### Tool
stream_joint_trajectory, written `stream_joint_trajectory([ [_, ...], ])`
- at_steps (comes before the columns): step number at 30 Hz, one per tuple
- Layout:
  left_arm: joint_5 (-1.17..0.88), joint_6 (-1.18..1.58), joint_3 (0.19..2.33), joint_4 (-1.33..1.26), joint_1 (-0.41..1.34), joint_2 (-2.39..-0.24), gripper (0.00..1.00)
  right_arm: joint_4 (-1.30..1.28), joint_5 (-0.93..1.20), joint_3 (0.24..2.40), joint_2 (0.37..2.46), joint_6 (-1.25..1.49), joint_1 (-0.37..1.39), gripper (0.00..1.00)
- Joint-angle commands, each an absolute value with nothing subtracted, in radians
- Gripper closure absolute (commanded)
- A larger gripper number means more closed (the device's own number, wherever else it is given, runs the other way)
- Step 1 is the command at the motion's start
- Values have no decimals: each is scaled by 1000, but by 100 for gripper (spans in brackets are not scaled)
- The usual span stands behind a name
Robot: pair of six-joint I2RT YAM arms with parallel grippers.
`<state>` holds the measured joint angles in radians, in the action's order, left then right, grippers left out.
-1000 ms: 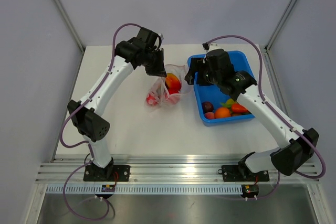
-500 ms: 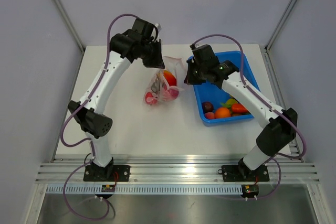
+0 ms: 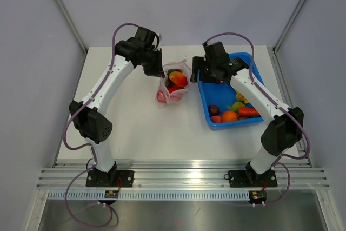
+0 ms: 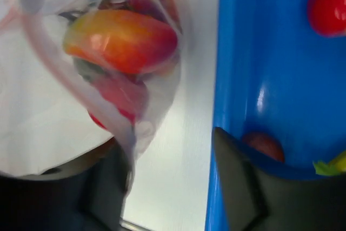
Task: Place the food in the zip-top bag and seal the zipper
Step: Adjust the zipper food storage bag at the center of the board, then adjust the fake fruit in the bin.
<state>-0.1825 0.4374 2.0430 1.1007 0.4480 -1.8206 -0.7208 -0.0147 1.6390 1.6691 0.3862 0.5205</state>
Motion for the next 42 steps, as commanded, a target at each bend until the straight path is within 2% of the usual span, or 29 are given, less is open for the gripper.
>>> stream_joint_trajectory([
  [1,-242,433,1996,1040,456,-1833,100,-747,26,1611,1577,358,495,19],
  [3,-245,434,1987,1019,456,-1821,100,-797,-30,1598,1492,336,495,11],
  [5,-238,439,1986,1006,456,-1819,100,-851,-119,1601,1432,324,492,10],
  [8,-244,448,2002,1012,456,-1827,100,-893,-153,1541,1341,350,448,13],
  [13,-241,459,1997,1005,456,-1813,100,-982,-169,1430,1290,436,315,26],
  [19,-233,460,2000,1008,456,-1798,100,-1104,-170,1368,1394,424,270,27],
  [24,-229,459,2002,1009,456,-1798,100,-1134,-140,1333,1471,391,268,40],
  [28,-221,460,2002,1011,456,-1799,100,-1138,-107,1309,1538,353,268,42],
  [37,-204,459,2002,1017,456,-1798,100,-1025,-6,1357,1765,316,268,43],
  [41,-204,460,2003,1022,456,-1801,100,-938,-66,1423,1821,351,267,51],
  [42,-204,460,2003,1020,456,-1801,100,-869,-77,1424,1813,353,265,51],
])
